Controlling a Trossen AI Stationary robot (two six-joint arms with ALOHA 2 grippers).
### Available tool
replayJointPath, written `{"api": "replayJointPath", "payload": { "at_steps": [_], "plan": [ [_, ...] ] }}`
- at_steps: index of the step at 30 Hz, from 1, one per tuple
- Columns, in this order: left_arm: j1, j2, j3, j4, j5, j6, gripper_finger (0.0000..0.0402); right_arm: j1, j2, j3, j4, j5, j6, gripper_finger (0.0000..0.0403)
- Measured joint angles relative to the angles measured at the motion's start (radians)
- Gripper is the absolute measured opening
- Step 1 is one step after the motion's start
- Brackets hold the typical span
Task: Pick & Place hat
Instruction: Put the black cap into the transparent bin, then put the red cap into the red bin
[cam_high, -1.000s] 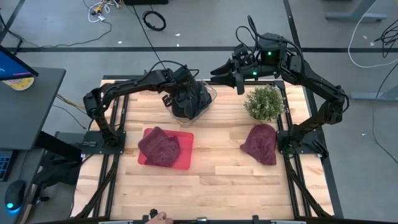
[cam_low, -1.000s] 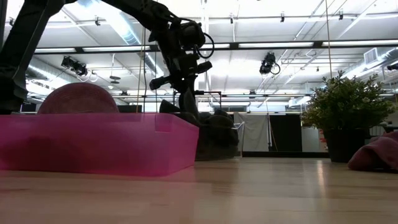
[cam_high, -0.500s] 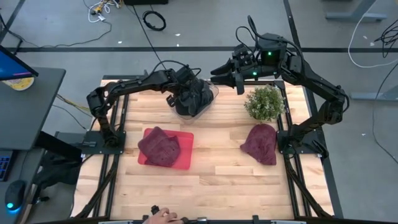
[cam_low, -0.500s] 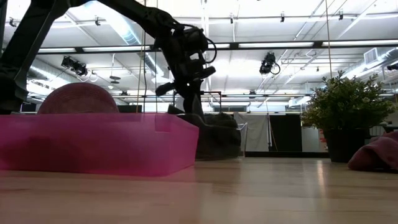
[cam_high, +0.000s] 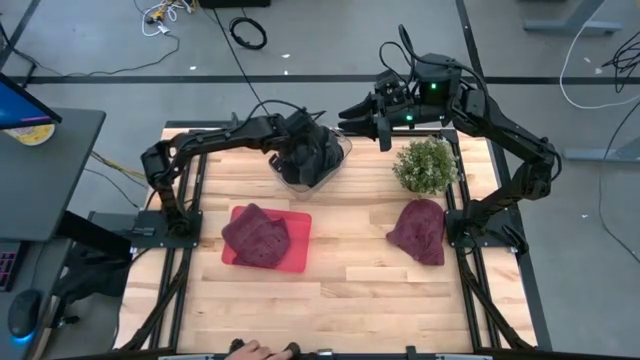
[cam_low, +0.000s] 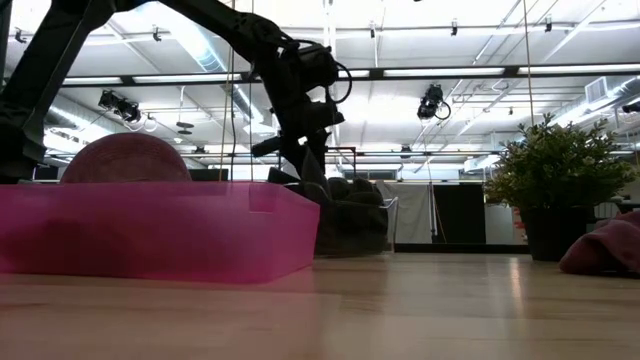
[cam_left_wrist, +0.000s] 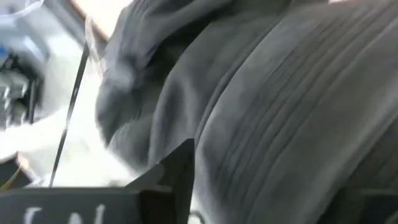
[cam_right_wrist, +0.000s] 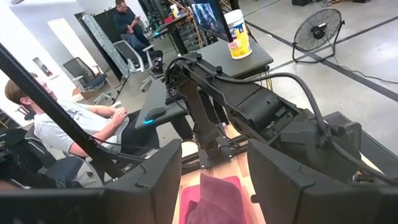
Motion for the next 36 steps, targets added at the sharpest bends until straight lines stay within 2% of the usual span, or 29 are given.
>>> {"api": "replayJointPath", "payload": {
  "at_steps": [11, 17, 21, 25, 30, 33, 36],
  "plan": [
    [-0.048, -0.091, 0.002, -0.066, -0.109, -0.128, 0.0197, -0.001, 0.000, 0.000, -0.003, 0.000, -0.004, 0.0185],
    [-0.058, -0.189, 0.003, -0.171, -0.160, -0.271, 0.0200, -0.030, -0.012, 0.000, -0.095, 0.000, -0.005, 0.0185],
    [-0.058, -0.279, 0.003, -0.185, -0.171, -0.376, 0.0194, -0.061, -0.042, 0.000, -0.209, 0.008, -0.026, 0.0185],
    [-0.062, -0.374, 0.004, -0.178, -0.164, -0.557, 0.0189, -0.070, -0.074, 0.000, -0.447, 0.087, -0.044, 0.0185],
    [-0.075, -0.467, 0.004, -0.173, -0.116, -0.890, 0.0188, -0.013, -0.090, 0.000, -0.793, 0.235, 0.013, 0.0185],
    [-0.088, -0.499, 0.004, -0.128, -0.081, -1.094, 0.0188, 0.043, -0.095, -0.025, -0.909, 0.277, 0.089, 0.0184],
    [-0.109, -0.506, 0.005, -0.050, -0.044, -1.195, 0.0188, 0.103, -0.111, -0.110, -0.943, 0.288, 0.153, 0.0185]
  ]
}}
